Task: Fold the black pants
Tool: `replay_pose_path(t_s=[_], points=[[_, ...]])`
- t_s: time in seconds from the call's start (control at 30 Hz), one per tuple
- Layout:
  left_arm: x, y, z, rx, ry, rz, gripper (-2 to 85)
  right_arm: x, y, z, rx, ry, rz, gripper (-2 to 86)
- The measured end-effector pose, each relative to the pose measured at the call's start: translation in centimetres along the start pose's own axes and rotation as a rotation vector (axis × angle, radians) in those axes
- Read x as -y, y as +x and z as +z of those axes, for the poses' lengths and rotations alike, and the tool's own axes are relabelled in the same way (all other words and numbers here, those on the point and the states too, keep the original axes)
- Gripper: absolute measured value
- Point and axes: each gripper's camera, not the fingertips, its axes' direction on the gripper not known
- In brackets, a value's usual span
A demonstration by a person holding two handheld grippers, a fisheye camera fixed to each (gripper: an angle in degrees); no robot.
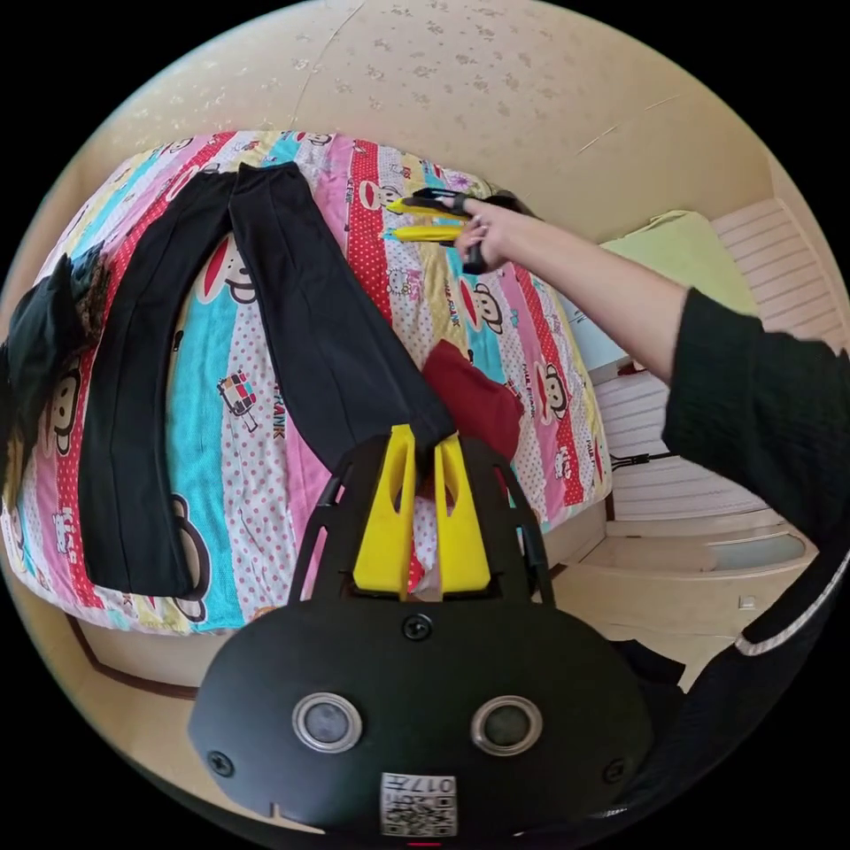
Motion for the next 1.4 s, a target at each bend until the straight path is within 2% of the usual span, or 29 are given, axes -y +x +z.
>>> replay_pose_path(t_s=[0.1, 0.3, 0.37, 0.5, 0.6, 0.67, 0.8, 0.97, 1.13, 1.3, 1.4], points=[[0.0, -2.4, -0.4, -0.051, 0.03, -0.01, 4.2, 4.8, 0.4, 4.6, -0.059, -0.027, 0.035, 12.5], [-1.1, -8.4, -0.9, -0.178, 0.082, -0.097, 4.2, 9.1, -0.5, 13.3, -0.417, -0.055, 0.005, 12.7], [-1.5, -10.1, -1.2, -0.207, 0.105, -0.122, 4.2, 9.3, -2.0, 15.2, -0.513, 0.023, -0.055, 10.7], [-2.1, -14.2, -2.1, -0.281, 0.145, -0.164, 4.2, 9.5, -4.7, 17.6, -0.485, 0.066, -0.126, 5.0], [-2.4, -17.2, -3.4, -0.317, 0.187, -0.196, 4.2, 9.4, -8.4, 19.7, -0.53, 0.048, -0.213, 3.4], [-2.8, -19.1, -4.3, -0.35, 0.212, -0.219, 4.1, 8.9, -12.7, 21.5, -0.682, 0.047, -0.287, 3.0], [-4.2, -23.7, -6.8, -0.422, 0.264, -0.287, 4.0, 8.3, -20.1, 25.4, -0.764, 0.044, -0.369, 2.7], [-7.1, -29.8, -10.6, -0.391, 0.33, -0.319, 4.1, 7.4, -30.5, 35.5, -0.865, -0.005, -0.38, 2.9], [-12.9, -42.5, -11.8, -0.478, 0.407, -0.545, 3.8, 5.9, -35.7, 48.5, -0.964, -0.036, -0.472, 3.9], [-16.3, -53.1, -11.3, -0.35, 0.439, -0.556, 3.5, 4.5, -34.8, 59.4, -0.97, -0.059, -0.479, 7.2], [-17.4, -59.7, -8.7, -0.44, 0.411, -0.598, 3.4, 2.6, -33.7, 62.5, -1.059, -0.001, -0.526, 8.2]])
